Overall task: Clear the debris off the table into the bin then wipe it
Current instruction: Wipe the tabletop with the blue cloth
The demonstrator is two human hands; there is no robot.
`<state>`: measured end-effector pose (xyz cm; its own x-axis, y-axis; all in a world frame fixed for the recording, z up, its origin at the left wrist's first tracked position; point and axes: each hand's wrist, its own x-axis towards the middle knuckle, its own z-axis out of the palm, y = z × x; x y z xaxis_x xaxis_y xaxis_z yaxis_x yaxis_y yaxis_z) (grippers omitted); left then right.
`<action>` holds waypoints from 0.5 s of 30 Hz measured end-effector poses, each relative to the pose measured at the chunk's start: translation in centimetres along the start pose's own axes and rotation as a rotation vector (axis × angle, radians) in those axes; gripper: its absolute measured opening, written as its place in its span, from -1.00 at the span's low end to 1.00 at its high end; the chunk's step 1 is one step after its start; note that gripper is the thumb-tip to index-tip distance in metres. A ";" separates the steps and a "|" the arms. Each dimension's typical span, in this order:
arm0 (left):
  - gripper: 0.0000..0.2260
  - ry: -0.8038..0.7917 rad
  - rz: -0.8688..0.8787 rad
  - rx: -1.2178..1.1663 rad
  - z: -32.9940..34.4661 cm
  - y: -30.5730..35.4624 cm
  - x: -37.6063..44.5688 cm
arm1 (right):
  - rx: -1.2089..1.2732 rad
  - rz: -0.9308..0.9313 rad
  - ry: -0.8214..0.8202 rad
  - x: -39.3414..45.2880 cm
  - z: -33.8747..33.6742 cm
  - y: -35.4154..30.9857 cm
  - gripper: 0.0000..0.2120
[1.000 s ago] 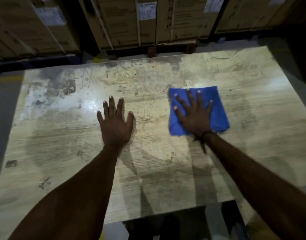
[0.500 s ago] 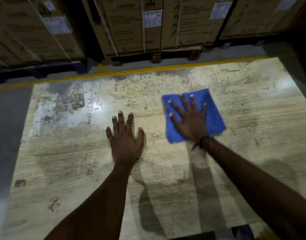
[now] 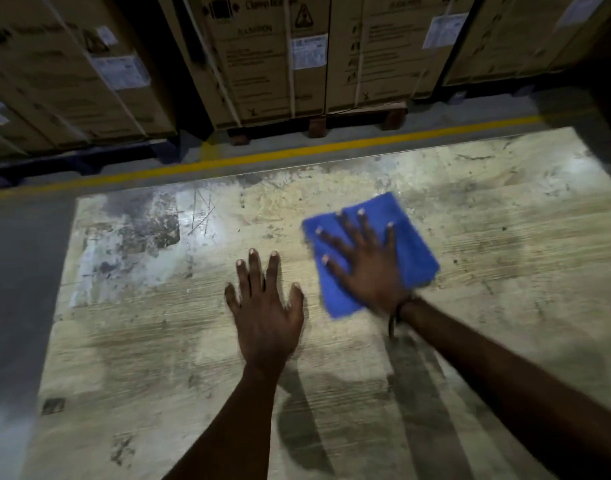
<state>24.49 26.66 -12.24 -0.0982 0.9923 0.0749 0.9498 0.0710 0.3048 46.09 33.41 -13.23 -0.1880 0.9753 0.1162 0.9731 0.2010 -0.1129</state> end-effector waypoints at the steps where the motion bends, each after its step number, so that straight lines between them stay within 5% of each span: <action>1: -0.37 -0.006 -0.004 -0.004 -0.1 0.0 0.0 | 0.000 0.080 0.001 2.6 0.1 1.7 -0.44; 5: -0.37 0.008 -0.001 -0.007 -0.2 0.1 0.0 | 0.111 0.326 -0.045 11.0 -0.2 6.7 -0.41; 8: -0.37 0.000 -0.012 -0.012 -0.3 0.1 0.0 | 0.133 0.386 -0.041 12.0 0.2 3.9 -0.41; 13: -0.36 -0.003 -0.005 -0.003 -0.2 0.0 0.1 | 0.072 -0.244 -0.055 6.5 1.8 -1.8 -0.44; 15: -0.38 -0.008 -0.012 0.006 -0.1 0.0 0.0 | 0.075 -0.192 -0.031 7.9 1.6 -0.1 -0.45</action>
<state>24.42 26.69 -12.11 -0.1073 0.9922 0.0634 0.9502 0.0836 0.3003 44.30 41.26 -13.89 -0.3742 0.9205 0.1126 0.9065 0.3887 -0.1647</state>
